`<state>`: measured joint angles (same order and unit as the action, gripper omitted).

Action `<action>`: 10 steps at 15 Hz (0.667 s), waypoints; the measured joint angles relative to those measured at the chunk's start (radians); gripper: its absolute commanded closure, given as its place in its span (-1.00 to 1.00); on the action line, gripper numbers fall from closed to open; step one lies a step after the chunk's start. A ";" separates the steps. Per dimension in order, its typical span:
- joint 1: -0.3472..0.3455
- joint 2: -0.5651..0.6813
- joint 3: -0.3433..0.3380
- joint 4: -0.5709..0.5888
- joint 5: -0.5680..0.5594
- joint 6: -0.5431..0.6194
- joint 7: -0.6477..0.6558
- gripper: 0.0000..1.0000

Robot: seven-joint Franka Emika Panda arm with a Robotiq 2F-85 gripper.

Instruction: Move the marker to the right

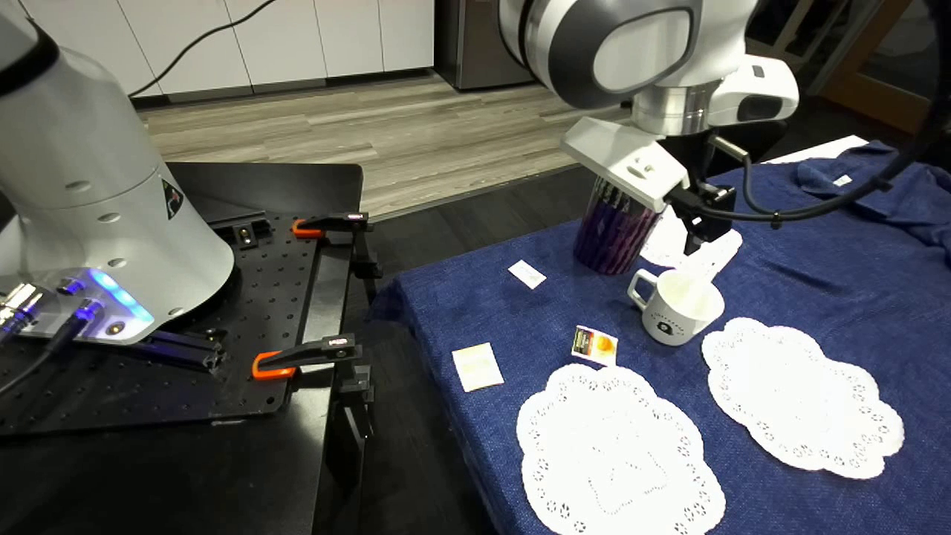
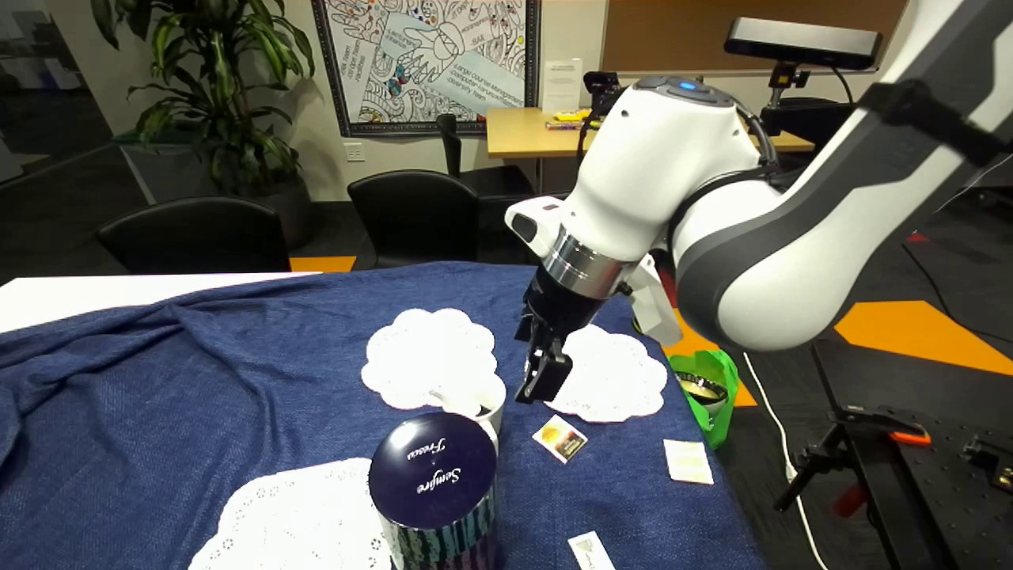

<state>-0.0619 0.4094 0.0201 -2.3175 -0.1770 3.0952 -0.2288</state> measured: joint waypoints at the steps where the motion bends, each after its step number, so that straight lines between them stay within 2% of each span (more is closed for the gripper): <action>1: -0.001 0.023 0.000 0.016 -0.002 0.014 -0.002 -1.00; 7: -0.023 0.131 0.006 0.111 -0.007 0.047 -0.003 -1.00; 10: -0.043 0.173 0.024 0.161 -0.007 0.047 -0.007 -0.77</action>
<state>-0.1052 0.5823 0.0436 -2.1564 -0.1843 3.1420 -0.2355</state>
